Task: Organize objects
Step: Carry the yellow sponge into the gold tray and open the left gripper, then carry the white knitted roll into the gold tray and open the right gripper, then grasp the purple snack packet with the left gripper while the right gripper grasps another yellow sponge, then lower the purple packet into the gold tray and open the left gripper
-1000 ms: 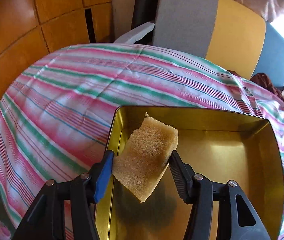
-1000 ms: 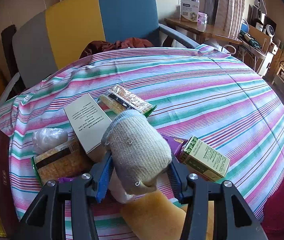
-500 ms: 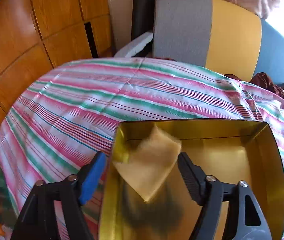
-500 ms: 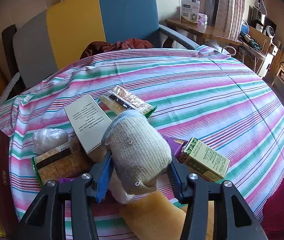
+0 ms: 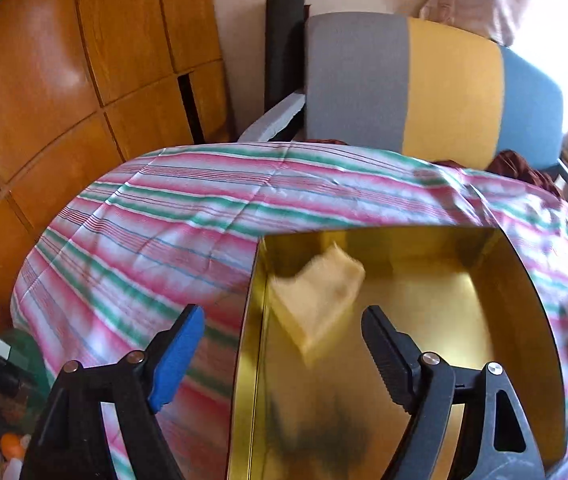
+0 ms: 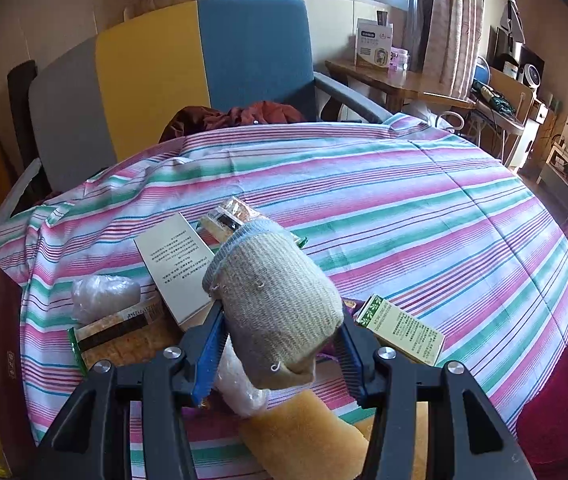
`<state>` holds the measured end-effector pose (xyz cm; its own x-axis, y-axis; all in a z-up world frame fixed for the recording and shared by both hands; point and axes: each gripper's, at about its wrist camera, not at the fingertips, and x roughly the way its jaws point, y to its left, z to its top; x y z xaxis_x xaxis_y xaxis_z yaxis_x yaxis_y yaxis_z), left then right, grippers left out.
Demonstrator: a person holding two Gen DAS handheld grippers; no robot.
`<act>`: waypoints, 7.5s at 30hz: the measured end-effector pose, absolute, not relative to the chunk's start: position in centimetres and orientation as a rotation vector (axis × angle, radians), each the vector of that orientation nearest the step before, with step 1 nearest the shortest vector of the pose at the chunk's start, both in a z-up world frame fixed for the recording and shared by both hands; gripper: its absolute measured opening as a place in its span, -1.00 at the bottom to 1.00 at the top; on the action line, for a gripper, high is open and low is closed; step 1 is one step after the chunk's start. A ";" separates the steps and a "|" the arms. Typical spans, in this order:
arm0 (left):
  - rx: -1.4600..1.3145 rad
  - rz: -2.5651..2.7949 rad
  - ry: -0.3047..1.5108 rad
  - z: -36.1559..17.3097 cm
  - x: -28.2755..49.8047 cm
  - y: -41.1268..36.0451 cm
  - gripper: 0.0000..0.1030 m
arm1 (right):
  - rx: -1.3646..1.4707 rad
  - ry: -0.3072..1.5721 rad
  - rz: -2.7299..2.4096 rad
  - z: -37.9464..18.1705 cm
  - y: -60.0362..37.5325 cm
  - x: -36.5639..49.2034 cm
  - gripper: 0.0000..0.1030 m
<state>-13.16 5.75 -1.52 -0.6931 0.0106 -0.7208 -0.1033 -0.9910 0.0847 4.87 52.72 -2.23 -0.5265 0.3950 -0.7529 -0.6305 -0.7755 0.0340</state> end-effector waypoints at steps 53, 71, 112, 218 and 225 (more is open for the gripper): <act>-1.261 2.896 -0.164 -3.4 -4.0 -6.0 0.60 | -1.795 0.567 2.935 -4.6 14.0 -10.3 0.37; -1.097 2.796 0.072 -0.4 -2.1 1.4 0.60 | -1.420 0.341 2.916 -0.4 24.1 -1.0 0.37; -0.914 2.026 0.612 -2.1 0.5 34.6 0.36 | -0.786 1.118 2.243 -1.8 57.0 16.5 0.38; -1.330 2.592 0.094 -5.6 -4.0 2.4 0.01 | -1.473 0.347 2.188 -7.2 51.2 7.6 0.12; -1.250 2.648 0.080 -3.9 -3.4 2.3 0.01 | -1.498 0.366 2.237 -6.7 50.4 7.7 0.11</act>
